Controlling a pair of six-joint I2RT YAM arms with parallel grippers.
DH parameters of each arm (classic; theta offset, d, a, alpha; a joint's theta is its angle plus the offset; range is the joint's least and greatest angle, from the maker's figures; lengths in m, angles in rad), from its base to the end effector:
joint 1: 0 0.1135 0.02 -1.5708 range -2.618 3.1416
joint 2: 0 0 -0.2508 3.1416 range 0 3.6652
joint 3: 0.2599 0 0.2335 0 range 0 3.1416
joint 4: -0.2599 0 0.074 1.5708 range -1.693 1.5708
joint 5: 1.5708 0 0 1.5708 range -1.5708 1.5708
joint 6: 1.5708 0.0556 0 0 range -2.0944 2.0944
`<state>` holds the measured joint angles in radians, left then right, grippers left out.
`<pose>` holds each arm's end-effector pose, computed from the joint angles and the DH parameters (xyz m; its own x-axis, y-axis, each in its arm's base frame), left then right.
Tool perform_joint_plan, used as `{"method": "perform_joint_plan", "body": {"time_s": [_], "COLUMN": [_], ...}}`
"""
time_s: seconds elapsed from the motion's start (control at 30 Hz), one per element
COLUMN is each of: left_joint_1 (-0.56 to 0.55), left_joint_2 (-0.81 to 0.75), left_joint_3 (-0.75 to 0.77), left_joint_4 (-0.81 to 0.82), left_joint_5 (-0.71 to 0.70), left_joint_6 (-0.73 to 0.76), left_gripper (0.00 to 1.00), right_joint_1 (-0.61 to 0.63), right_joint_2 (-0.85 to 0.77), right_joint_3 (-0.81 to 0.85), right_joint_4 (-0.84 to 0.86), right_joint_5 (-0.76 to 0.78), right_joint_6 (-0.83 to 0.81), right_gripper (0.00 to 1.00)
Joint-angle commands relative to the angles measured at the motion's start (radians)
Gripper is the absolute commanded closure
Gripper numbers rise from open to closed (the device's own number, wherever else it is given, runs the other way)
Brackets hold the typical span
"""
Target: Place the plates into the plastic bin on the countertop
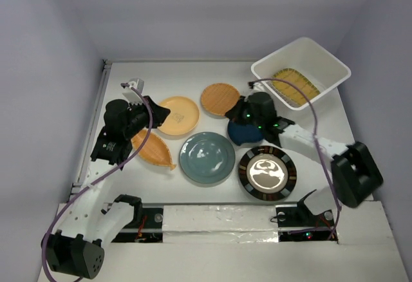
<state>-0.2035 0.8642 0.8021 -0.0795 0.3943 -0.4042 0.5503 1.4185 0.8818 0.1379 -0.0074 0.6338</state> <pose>0.2015 -0.0634 0.3325 -0.3469 -0.2992 -0.8889 0.4597 0.7719 -0.4392 0.2777 0.1708 0.2473 -0.5798 0.3390 -0.7408 -0.2300 0.8042 0.5481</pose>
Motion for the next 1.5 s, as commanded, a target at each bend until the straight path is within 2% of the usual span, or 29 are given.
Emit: {"method": "perform_joint_plan", "body": {"time_s": [0.0, 0.03, 0.13, 0.4, 0.6, 0.67, 0.77, 0.83, 0.87, 0.93, 1.13, 1.23, 1.27, 1.4, 1.47], "left_joint_1": [-0.005, -0.005, -0.005, -0.046, -0.065, -0.065, -0.065, -0.065, -0.065, -0.065, -0.065, -0.065, -0.065, -0.065, -0.065], "left_joint_2": [-0.034, -0.039, -0.047, -0.037, -0.044, -0.047, -0.051, -0.051, -0.051, -0.053, -0.094, -0.126, -0.135, -0.149, -0.152], "left_joint_3": [0.0, -0.001, 0.002, 0.0, 0.006, 0.008, 0.008, 0.005, 0.005, 0.005, 0.008, -0.004, -0.009, -0.024, -0.03], "left_joint_4": [0.006, 0.009, 0.009, 0.012, -0.002, -0.002, -0.003, 0.003, 0.004, 0.001, -0.003, 0.013, 0.017, 0.037, 0.058], "left_joint_5": [-0.054, -0.06, -0.055, -0.02, -0.034, -0.035, -0.04, -0.037, -0.032, -0.038, -0.126, -0.161, -0.166, -0.179, -0.18], "left_joint_6": [0.004, 0.005, 0.005, 0.008, 0.016, 0.016, 0.018, 0.015, 0.015, 0.018, 0.01, 0.002, -0.001, -0.022, -0.039], "left_gripper": [1.0, 1.0, 1.0, 1.0, 0.95, 0.92, 0.88, 0.8, 0.74, 0.73, 0.73, 0.72, 0.69, 0.66, 0.64], "right_joint_1": [0.077, 0.094, 0.145, 0.154, 0.154, 0.154, 0.154, 0.154, 0.154, 0.154, 0.154, 0.154, 0.142, 0.033, -0.048], "right_joint_2": [0.137, 0.175, 0.321, 0.562, 0.671, 0.689, 0.7, 0.703, 0.703, 0.68, 0.478, 0.329, 0.289, 0.102, 0.027], "right_joint_3": [0.123, 0.149, 0.273, 0.448, 0.517, 0.535, 0.542, 0.549, 0.548, 0.513, 0.425, 0.393, 0.37, 0.319, 0.272], "right_joint_4": [0.058, 0.061, 0.01, 0.0, -0.015, -0.015, -0.011, -0.008, 0.002, 0.073, 0.216, 0.216, 0.21, 0.091, 0.06], "right_joint_5": [0.029, 0.029, 0.075, 0.05, 0.04, 0.026, 0.018, 0.017, 0.015, -0.023, -0.011, 0.087, 0.11, 0.24, 0.241], "right_joint_6": [0.032, 0.033, 0.041, 0.116, 0.164, 0.173, 0.187, 0.196, 0.213, 0.24, 0.288, 0.251, 0.218, 0.115, 0.087], "right_gripper": [0.95, 0.77, 0.49, 0.45, 0.49, 0.55, 0.7, 0.85, 0.89, 0.99, 1.0, 1.0, 1.0, 1.0, 1.0]}}
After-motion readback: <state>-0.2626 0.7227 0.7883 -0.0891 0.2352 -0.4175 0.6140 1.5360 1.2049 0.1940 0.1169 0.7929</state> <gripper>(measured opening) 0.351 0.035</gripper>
